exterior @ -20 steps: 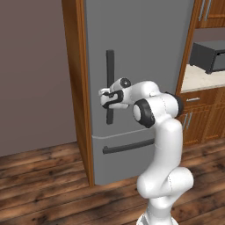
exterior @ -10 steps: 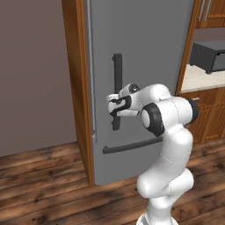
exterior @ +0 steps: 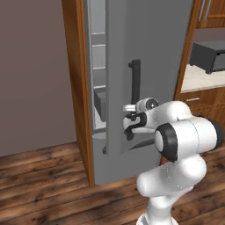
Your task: Take the lemon wedge from the fridge and place it on the plate with fish on the dining counter.
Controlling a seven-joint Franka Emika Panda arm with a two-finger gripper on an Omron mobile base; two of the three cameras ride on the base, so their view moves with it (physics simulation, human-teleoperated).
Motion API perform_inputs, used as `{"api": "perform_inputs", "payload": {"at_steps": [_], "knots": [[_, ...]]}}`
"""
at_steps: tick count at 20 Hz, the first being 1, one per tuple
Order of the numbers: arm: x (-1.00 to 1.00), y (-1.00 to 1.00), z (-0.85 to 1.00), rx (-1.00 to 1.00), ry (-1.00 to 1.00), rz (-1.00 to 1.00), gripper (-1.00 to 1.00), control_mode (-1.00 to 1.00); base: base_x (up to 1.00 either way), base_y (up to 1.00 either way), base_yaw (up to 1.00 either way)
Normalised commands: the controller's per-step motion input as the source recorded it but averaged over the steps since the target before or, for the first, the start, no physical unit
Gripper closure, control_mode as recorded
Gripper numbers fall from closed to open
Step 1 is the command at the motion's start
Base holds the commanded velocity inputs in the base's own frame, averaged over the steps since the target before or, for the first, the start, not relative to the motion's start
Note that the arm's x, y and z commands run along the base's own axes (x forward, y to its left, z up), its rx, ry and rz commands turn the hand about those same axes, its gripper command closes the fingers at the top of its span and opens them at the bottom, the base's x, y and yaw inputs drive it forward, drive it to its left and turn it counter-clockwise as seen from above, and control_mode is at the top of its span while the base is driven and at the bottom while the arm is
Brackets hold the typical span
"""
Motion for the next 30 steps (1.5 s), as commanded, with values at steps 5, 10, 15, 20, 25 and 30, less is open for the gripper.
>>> {"api": "perform_inputs", "payload": {"at_steps": [5,10,15,20,25,30], "knots": [[-0.89,-0.48,0.73,0.06,-0.18,-0.26,-1.0,-1.0,0.0,0.0,0.0],[-0.86,-0.15,1.0,0.09,-0.04,-0.32,-1.0,-1.0,0.0,0.0,0.0],[-0.99,-0.06,1.0,0.12,0.0,-0.24,-1.0,-1.0,0.0,0.0,0.0],[-0.93,0.0,1.0,0.1,0.11,-0.28,-1.0,-1.0,0.0,0.0,0.0],[-0.74,0.07,1.0,0.08,0.23,-0.36,-1.0,-1.0,0.0,0.0,0.0],[-0.15,0.52,0.71,0.0,0.09,-0.41,-1.0,-1.0,0.0,0.0,0.0]]}}
